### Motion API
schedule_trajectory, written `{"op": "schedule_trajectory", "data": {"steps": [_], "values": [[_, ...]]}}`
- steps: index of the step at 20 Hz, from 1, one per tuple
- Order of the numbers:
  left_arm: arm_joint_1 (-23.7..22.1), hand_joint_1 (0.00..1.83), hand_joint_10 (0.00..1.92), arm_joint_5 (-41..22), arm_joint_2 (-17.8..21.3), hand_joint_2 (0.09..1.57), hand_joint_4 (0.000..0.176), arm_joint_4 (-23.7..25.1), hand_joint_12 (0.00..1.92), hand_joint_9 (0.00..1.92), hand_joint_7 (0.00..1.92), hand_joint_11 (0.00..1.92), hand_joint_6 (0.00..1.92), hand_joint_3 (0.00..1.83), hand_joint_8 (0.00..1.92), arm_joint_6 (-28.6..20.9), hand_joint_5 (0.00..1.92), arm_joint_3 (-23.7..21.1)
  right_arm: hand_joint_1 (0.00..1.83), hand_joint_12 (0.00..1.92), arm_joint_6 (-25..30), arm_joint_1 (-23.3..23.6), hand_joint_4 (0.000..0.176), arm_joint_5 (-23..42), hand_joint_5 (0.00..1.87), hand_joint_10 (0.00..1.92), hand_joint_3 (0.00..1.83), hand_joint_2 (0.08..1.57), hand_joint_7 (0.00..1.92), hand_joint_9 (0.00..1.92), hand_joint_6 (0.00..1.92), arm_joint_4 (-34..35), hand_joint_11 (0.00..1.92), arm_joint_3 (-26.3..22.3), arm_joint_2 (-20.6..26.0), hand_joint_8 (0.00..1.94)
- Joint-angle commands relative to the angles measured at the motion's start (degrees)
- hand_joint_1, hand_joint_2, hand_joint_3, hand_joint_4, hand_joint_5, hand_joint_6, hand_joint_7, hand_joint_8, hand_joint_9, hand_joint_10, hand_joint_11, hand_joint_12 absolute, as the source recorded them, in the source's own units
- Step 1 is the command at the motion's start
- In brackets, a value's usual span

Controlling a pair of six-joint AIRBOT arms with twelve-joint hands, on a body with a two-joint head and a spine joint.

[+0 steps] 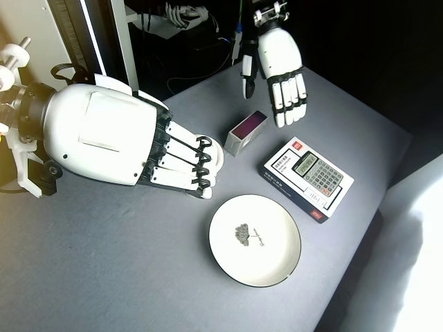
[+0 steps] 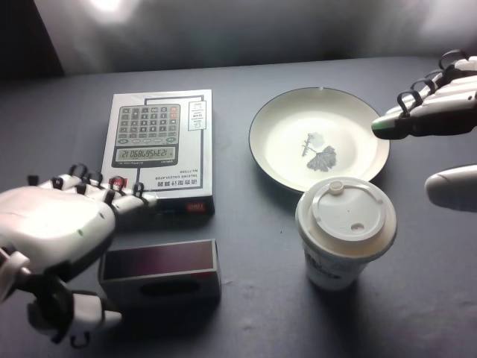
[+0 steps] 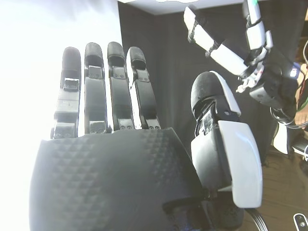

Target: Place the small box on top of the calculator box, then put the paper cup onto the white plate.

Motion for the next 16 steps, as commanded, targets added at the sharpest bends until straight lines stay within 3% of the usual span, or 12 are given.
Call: {"op": "schedule_trajectory", "data": {"steps": [1,2,5,8,13,16], "values": [[-0.15,1.07,0.00,-4.29,0.07,1.04,0.000,2.31,0.36,0.13,0.15,0.00,0.00,0.00,0.00,0.07,0.15,-0.03,0.08,0.71,0.44,0.92,0.000,5.68,0.32,0.00,0.00,1.33,0.32,0.29,0.00,1.74,0.00,-0.15,0.64,0.00],[-0.05,1.07,0.00,-4.49,-0.44,1.04,0.000,1.66,0.35,0.13,0.15,0.00,0.00,0.00,0.00,0.50,0.15,-0.01,0.11,0.79,0.44,0.95,0.000,5.88,0.35,0.01,0.00,1.32,0.35,0.32,0.01,1.74,0.00,-0.29,0.64,0.01],[0.53,1.03,0.00,-5.51,-1.89,1.07,0.000,1.05,0.35,0.12,0.15,0.00,0.00,0.01,0.00,0.85,0.14,0.08,0.07,0.76,0.44,1.16,0.000,6.13,0.33,0.00,0.00,1.33,0.32,0.30,0.00,1.74,0.00,-0.53,0.62,0.00],[1.15,1.04,0.01,-5.82,-3.50,1.14,0.000,0.68,0.48,0.20,0.20,0.00,0.01,0.02,0.01,0.86,0.19,0.61,0.07,0.82,0.43,1.32,0.000,6.13,0.34,0.01,0.00,1.32,0.35,0.32,0.00,1.74,0.00,-0.55,0.62,0.01],[1.16,1.10,0.04,-5.95,-5.96,1.19,0.000,0.68,1.03,0.46,0.47,0.00,0.02,0.00,0.02,0.97,0.43,2.12,0.05,0.72,0.43,1.32,0.000,6.37,0.29,0.00,0.00,1.34,0.30,0.28,0.00,1.74,0.00,-0.60,0.62,0.00],[1.17,1.15,0.07,-6.02,-7.03,1.19,0.000,0.80,1.12,0.68,0.72,0.13,0.02,0.00,0.03,0.97,0.58,3.12,0.08,0.78,0.44,1.35,0.000,6.37,0.33,0.01,0.00,1.32,0.34,0.31,0.01,1.74,0.00,-0.60,0.63,0.01]]}}
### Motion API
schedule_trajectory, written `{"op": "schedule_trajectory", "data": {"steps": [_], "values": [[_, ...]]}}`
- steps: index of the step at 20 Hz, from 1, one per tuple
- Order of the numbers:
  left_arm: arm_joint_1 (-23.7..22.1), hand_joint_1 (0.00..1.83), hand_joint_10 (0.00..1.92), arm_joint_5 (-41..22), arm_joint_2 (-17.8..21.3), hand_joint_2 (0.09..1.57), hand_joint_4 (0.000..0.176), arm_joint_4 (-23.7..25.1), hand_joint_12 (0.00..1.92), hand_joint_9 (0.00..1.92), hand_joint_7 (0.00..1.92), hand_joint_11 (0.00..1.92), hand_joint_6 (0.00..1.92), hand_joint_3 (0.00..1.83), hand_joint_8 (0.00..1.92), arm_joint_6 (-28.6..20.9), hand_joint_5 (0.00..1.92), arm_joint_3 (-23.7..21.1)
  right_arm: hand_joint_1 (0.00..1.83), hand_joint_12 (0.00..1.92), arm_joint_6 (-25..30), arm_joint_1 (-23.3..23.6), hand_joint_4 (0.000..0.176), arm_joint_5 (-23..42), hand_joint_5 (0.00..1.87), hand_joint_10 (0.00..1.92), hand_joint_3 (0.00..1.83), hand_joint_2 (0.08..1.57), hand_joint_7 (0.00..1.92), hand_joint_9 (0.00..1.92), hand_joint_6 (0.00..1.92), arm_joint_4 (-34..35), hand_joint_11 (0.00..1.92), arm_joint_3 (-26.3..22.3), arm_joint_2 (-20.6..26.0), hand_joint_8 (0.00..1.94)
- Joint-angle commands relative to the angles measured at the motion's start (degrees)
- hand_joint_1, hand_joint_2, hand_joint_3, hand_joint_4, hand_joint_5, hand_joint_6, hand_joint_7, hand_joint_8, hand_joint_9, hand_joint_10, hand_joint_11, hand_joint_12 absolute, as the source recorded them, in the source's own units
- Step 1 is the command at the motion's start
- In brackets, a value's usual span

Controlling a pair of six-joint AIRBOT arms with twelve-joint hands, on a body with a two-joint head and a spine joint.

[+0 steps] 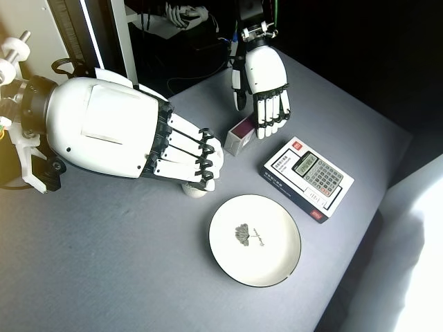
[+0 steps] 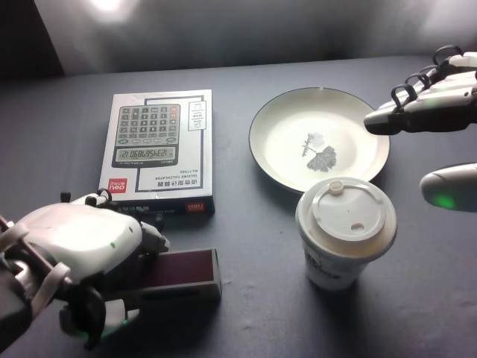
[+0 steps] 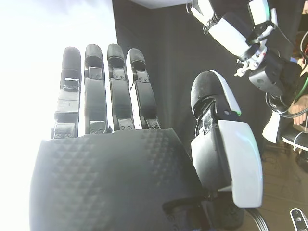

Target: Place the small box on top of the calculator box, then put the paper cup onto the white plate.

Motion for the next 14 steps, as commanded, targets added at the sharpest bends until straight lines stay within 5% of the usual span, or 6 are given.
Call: {"op": "schedule_trajectory", "data": {"steps": [1,2,3,4,6,14], "values": [[-0.05,1.16,0.07,-2.98,-0.30,1.18,0.000,2.61,1.11,0.72,0.77,0.18,0.01,0.00,0.02,0.29,0.62,0.54,0.08,0.77,0.47,0.72,0.000,5.62,0.33,0.01,0.00,1.32,0.34,0.31,0.01,1.76,0.00,-0.11,0.60,0.00],[-0.05,1.18,0.09,-2.98,-0.70,1.18,0.000,2.62,1.16,0.80,0.84,0.24,0.02,0.00,0.03,0.29,0.69,0.94,0.09,0.82,0.47,0.65,0.000,5.62,0.35,0.01,0.00,1.32,0.35,0.33,0.01,1.76,0.00,-0.11,0.61,0.01],[0.00,1.30,0.16,-2.98,-1.12,1.17,0.000,2.62,1.25,0.87,0.83,0.29,0.02,0.01,1.00,0.31,0.77,1.34,0.07,0.83,0.47,0.57,0.000,5.62,0.34,0.01,0.00,1.32,0.35,0.33,0.00,1.76,0.00,-0.10,0.61,0.00],[0.11,1.24,0.24,-2.98,-1.41,1.20,0.000,2.62,1.29,0.90,0.90,0.34,0.97,0.00,1.23,0.35,0.71,1.64,0.08,0.83,0.46,0.55,0.000,5.62,0.34,0.01,0.00,1.32,0.35,0.32,0.00,1.75,0.00,-0.10,0.61,0.00],[0.50,1.34,1.51,-2.98,-2.07,1.23,0.000,2.62,1.33,0.64,0.74,0.44,0.90,0.00,1.53,0.42,0.83,2.20,0.07,0.82,0.45,0.61,0.000,5.61,0.35,0.00,0.00,1.32,0.35,0.32,0.00,1.74,0.00,-0.10,0.61,0.00],[0.07,1.34,1.58,-2.98,-2.76,1.23,0.000,2.25,1.34,0.61,0.71,0.41,0.92,0.00,1.55,1.50,0.84,2.42,0.05,0.89,0.33,0.60,0.000,5.25,0.35,0.00,0.00,1.33,0.37,0.35,0.00,1.68,0.00,-0.06,0.69,0.00]]}}
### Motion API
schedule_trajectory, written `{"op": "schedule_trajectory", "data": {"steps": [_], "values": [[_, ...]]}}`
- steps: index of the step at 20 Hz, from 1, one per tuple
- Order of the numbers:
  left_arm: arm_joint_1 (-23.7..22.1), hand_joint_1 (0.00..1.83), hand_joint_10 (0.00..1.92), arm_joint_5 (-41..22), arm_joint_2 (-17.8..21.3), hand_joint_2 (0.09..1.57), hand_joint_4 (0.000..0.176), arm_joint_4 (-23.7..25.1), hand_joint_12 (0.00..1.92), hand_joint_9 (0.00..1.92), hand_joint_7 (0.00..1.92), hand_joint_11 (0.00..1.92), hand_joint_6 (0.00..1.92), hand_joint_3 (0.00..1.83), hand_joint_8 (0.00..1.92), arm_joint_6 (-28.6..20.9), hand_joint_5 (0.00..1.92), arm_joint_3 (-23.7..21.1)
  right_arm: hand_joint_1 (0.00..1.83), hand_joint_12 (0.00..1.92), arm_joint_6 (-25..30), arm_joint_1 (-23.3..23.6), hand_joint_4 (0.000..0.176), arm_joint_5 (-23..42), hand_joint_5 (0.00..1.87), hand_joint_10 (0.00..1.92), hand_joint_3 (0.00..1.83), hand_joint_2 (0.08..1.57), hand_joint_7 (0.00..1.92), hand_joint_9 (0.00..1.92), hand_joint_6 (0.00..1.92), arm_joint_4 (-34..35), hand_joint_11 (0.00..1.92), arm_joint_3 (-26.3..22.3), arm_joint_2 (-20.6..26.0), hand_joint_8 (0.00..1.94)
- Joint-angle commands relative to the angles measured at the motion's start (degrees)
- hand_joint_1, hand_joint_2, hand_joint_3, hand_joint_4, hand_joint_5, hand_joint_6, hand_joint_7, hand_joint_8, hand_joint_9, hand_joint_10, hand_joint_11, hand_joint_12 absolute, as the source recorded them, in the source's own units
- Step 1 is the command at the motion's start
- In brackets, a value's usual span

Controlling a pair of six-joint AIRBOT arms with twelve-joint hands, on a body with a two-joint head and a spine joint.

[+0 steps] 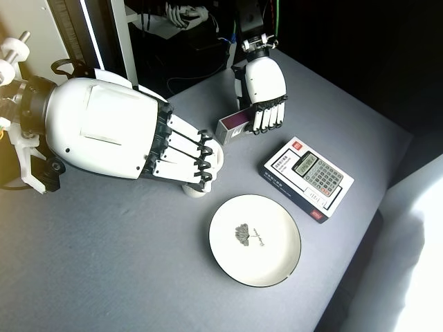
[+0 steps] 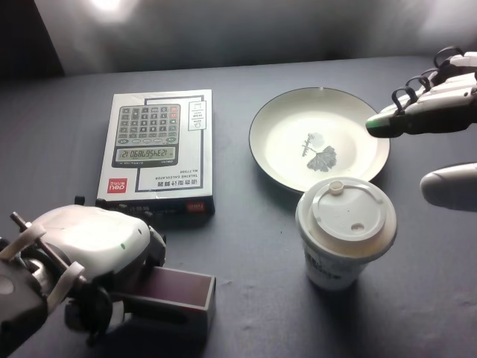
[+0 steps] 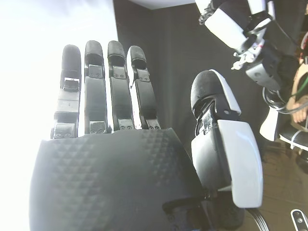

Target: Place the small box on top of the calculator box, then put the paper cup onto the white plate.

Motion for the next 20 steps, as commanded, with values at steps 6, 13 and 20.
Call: {"op": "schedule_trajectory", "data": {"steps": [6,13,20], "values": [[-6.43,1.34,1.59,-0.39,0.78,1.23,0.000,-1.40,1.31,0.61,0.74,0.45,0.90,0.00,1.53,7.18,0.83,0.84,0.04,0.89,0.19,0.59,0.000,5.39,0.35,0.00,0.00,1.34,0.37,0.35,0.00,1.58,0.00,-0.06,0.69,0.00],[-14.65,1.34,1.63,5.72,0.73,1.24,0.000,-6.60,1.32,0.60,0.71,0.45,0.94,0.00,1.55,15.36,0.80,6.12,0.03,0.91,-0.13,0.59,0.000,5.48,0.37,0.01,0.00,1.33,0.39,0.37,0.01,1.41,0.00,-0.06,0.70,0.01],[-20.54,1.33,1.67,14.73,-1.36,1.26,0.000,-9.75,1.37,0.56,0.65,0.45,0.92,0.00,1.62,20.96,0.81,15.07,0.09,0.93,-0.13,0.60,0.000,5.66,0.39,0.00,0.00,1.32,0.41,0.38,0.00,1.35,0.00,-0.07,0.69,0.00]]}}
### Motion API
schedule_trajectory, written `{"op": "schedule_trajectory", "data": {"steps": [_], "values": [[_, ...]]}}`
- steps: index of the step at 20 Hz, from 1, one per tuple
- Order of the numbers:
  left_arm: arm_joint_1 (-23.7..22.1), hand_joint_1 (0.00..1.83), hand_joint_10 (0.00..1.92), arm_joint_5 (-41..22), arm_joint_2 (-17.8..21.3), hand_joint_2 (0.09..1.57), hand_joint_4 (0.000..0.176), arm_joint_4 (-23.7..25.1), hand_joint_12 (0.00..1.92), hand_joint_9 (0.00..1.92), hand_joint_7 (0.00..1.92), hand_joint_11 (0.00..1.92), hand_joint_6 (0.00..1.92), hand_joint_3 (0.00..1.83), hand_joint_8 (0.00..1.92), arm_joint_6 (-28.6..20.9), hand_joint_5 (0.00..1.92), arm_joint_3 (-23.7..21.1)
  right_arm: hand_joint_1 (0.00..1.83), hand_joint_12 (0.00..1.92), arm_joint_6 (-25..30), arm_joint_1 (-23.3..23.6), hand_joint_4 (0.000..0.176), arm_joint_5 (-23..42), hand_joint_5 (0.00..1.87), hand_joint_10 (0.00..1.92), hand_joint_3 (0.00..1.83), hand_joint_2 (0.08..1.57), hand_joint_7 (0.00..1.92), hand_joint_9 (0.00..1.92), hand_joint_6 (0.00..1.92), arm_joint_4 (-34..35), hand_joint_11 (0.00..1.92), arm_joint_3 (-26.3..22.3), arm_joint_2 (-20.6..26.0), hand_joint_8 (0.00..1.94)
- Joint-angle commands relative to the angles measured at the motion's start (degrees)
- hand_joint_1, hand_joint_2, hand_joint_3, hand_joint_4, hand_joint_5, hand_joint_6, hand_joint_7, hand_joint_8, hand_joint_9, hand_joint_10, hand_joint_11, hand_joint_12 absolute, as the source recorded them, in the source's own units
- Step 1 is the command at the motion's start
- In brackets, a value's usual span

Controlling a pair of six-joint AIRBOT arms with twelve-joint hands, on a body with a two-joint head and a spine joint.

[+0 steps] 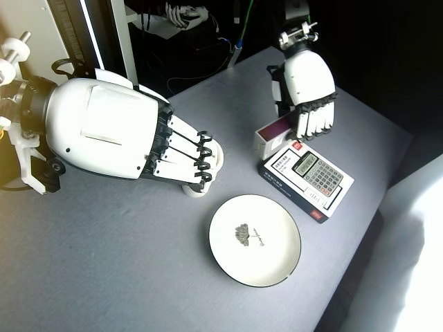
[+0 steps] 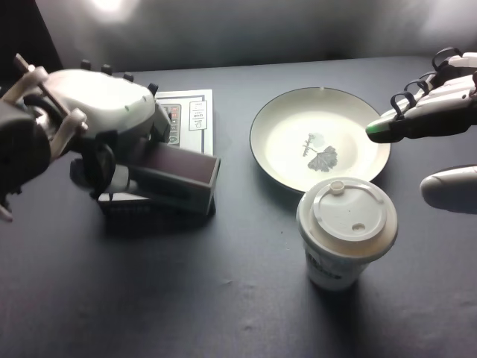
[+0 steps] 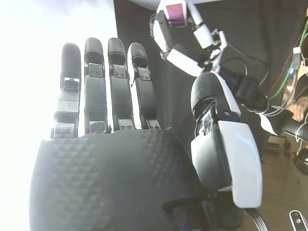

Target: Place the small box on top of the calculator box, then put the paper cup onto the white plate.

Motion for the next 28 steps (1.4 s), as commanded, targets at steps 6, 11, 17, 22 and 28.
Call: {"op": "schedule_trajectory", "data": {"steps": [6,11,17,22,28], "values": [[0.64,1.34,1.63,7.15,-2.28,1.24,0.000,6.04,1.34,0.60,0.76,0.41,1.01,0.00,1.47,-5.35,0.76,7.74,0.07,0.95,0.19,0.59,0.000,5.50,0.38,0.00,0.00,1.33,0.40,0.38,0.00,1.55,0.00,-0.09,0.69,0.00],[1.39,1.22,0.71,8.54,-3.88,1.21,0.000,10.95,1.27,0.68,0.92,0.31,1.29,0.00,1.25,-12.16,0.67,12.85,0.07,0.92,0.19,0.59,0.000,5.50,0.38,0.00,0.00,1.33,0.40,0.37,0.00,1.51,0.00,-0.09,0.68,0.00],[0.88,1.13,0.30,8.95,-5.37,1.13,0.000,11.04,1.11,0.71,0.83,0.26,0.01,0.00,0.03,-13.07,0.72,16.19,0.07,0.92,0.19,0.58,0.000,5.48,0.39,0.00,0.00,1.33,0.41,0.38,0.00,1.51,0.00,-0.07,0.68,0.00],[1.69,0.87,0.02,9.00,-6.22,1.15,0.000,11.27,1.03,0.53,0.55,0.04,0.00,0.00,0.00,-13.07,0.48,16.26,0.07,0.96,-0.49,1.10,0.000,4.81,0.39,0.00,0.00,1.33,0.42,0.40,0.00,1.54,0.00,0.08,0.10,0.00],[1.59,0.62,0.00,8.98,-6.25,1.03,0.000,11.27,0.62,0.21,0.19,0.00,0.00,0.00,0.00,-13.08,0.15,15.92,0.15,1.02,-1.42,2.07,0.000,2.78,0.41,0.00,0.00,1.31,0.44,0.42,0.00,3.38,0.00,0.15,-3.58,0.00]]}}
